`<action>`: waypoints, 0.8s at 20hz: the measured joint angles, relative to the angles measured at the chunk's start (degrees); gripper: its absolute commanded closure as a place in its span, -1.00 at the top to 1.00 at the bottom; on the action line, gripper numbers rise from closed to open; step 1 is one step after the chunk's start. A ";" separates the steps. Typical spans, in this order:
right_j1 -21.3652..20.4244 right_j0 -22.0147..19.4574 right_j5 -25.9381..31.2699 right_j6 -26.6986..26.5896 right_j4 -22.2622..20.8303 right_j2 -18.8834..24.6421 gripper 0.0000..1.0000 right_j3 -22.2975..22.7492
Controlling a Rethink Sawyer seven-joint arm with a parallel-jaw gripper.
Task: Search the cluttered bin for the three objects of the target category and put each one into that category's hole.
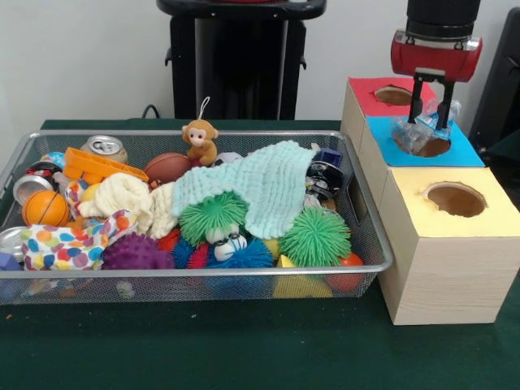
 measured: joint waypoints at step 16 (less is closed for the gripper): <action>5.81 -0.62 -6.75 0.00 2.46 1.31 -1.00 0.41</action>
